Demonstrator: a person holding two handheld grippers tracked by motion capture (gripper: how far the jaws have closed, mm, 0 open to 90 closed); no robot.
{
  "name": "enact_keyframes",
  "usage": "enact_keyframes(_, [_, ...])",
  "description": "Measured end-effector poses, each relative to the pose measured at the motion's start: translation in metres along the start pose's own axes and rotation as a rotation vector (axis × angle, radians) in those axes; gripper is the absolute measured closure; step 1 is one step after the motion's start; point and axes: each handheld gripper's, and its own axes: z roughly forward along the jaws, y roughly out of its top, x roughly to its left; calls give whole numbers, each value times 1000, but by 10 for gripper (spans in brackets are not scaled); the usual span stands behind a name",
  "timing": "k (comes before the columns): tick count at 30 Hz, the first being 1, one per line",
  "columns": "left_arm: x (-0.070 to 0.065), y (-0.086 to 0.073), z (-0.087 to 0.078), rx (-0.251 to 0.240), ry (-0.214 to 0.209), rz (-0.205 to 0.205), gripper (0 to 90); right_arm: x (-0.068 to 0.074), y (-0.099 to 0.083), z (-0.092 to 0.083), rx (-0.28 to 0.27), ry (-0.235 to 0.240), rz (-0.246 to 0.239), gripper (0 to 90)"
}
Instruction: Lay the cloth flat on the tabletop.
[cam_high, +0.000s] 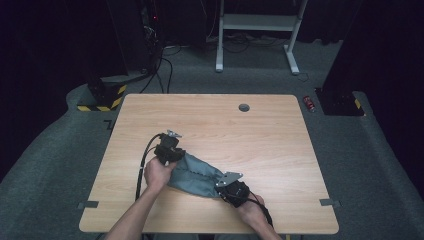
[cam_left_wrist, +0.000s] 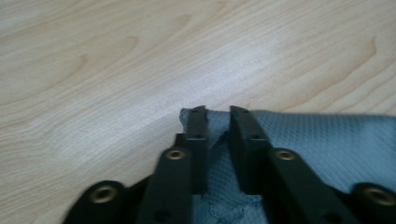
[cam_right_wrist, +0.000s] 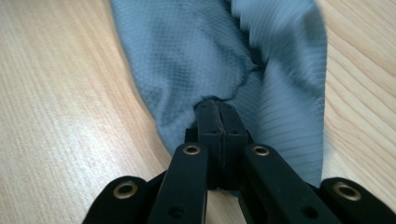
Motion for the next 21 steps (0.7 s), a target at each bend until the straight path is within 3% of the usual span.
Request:
enact_keyframes(2, [-5, -2, -3, -12, -14, 19, 640, -2, -1, -1, -4, -2, 8, 894])
enact_keyframes(6, [-9, -11, -15, -24, -30, 48, 587, -13, -3, -12, -62, -20, 96, 833])
enact_keyframes(8, [-10, -19, -19, -20, -30, 54, 578, -18, -1, -17, -86, -43, 116, 808])
enact_keyframes(12, [-5, -35, -20, 5, 0, 59, 570, -18, 11, -16, -92, -93, 100, 693])
enact_keyframes(15, [1, -43, -20, 0, -4, 26, 567, -17, 20, -11, -95, -79, 87, 641])
enact_keyframes(16, [3, -45, -21, -4, -13, 8, 566, -16, 22, -10, -95, -73, 83, 640])
enact_keyframes(18, [4, -48, -20, 4, -10, 12, 566, -14, 27, -5, -73, -70, 62, 655])
enact_keyframes(21, [5, -54, -19, 11, -13, 14, 569, -18, 30, 5, -13, -86, 73, 769])
